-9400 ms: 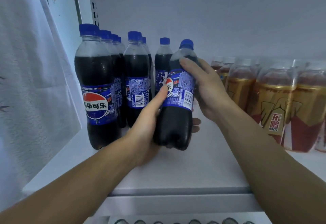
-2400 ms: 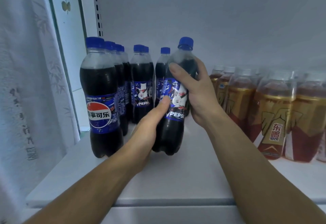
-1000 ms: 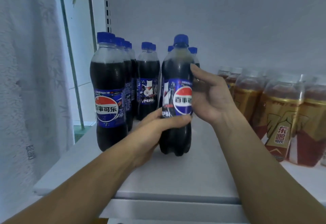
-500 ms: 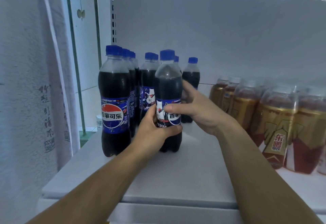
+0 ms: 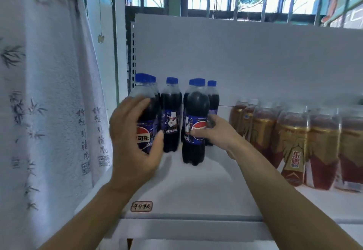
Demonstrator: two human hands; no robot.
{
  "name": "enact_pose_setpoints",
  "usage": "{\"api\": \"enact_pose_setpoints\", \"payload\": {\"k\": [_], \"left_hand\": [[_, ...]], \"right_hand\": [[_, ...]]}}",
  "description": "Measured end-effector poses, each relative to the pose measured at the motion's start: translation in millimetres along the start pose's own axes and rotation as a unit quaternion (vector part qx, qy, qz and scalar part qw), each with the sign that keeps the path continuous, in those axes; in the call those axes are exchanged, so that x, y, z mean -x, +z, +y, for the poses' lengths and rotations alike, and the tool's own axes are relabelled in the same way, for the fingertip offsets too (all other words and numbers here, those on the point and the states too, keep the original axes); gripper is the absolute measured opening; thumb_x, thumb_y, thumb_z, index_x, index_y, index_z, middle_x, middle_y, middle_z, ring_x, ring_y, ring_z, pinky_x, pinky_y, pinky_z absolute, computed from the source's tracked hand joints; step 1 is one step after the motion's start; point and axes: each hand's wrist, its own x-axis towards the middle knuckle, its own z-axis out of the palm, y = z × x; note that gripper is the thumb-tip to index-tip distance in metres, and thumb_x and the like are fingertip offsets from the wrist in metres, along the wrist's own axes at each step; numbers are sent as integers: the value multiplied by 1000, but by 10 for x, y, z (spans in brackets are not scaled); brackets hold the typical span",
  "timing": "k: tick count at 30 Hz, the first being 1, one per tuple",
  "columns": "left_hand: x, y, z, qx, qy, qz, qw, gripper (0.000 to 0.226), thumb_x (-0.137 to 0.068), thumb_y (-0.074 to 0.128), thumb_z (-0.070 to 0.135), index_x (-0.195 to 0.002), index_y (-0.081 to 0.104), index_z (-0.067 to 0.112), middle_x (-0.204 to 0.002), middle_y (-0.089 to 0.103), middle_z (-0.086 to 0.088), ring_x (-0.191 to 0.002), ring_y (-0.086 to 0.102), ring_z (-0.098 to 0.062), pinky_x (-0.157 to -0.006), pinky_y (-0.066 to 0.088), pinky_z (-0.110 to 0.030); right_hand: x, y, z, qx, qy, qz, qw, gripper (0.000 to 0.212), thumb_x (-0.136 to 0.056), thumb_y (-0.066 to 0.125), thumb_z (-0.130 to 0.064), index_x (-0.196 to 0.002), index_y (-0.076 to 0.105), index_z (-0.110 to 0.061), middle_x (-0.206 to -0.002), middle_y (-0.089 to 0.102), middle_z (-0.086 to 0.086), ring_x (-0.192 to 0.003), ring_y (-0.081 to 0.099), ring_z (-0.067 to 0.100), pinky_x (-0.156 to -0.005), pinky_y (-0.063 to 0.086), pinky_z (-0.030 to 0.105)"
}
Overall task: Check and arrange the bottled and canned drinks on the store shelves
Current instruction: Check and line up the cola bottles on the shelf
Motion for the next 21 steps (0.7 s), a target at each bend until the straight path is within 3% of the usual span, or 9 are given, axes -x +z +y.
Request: {"api": "enact_pose_setpoints", "payload": {"k": [2,4,6,9,12,21], "left_hand": [[53,-80,-96,7,-134,0,991,77,-82,70,26,-148,33,15,-147,34,9,-142,30,-12,-118,24,-29],[106,-120,-155,38,-266,-37,963,82,-83,76,31,-150,28,27,-145,30,18,-138,34,-7,-111,28,-24],[140,-137,-177,94,-371,-75,921,80,-82,81,25,-145,32,35,-142,40,14,-126,47,-8,-105,39,-27],[135,-162,-158,169,-471,-93,861,64,-81,80,25,-136,47,31,-125,59,11,-111,58,-7,-97,48,-31],[134,-171,-178,173,-499,-104,843,66,-79,79,30,-138,49,25,-128,61,4,-117,58,-18,-91,46,-29],[160,-186,-163,192,-497,-123,837,68,-78,82,20,-135,47,26,-127,60,3,-116,58,-20,-102,50,-42]], "right_hand": [[8,32,-12,35,11,19,999,53,-82,82,-14,-124,51,-27,-116,65,-6,-105,64,15,-97,53,37],[-21,79,-29,48,14,42,998,56,-82,82,-15,-130,53,-22,-121,64,-1,-112,63,20,-101,52,42],[-83,135,-32,49,18,59,997,53,-83,81,-14,-126,53,-22,-119,64,0,-114,63,23,-104,51,45],[-230,225,-1,53,23,85,995,53,-82,82,-14,-124,52,-23,-126,64,4,-116,62,25,-106,49,48],[-365,324,41,41,32,114,992,61,-81,83,-14,-135,52,-17,-130,63,6,-118,61,27,-106,48,49],[-484,467,75,41,35,149,987,61,-87,78,-14,-140,48,-15,-137,60,8,-125,57,29,-109,46,48]]}}
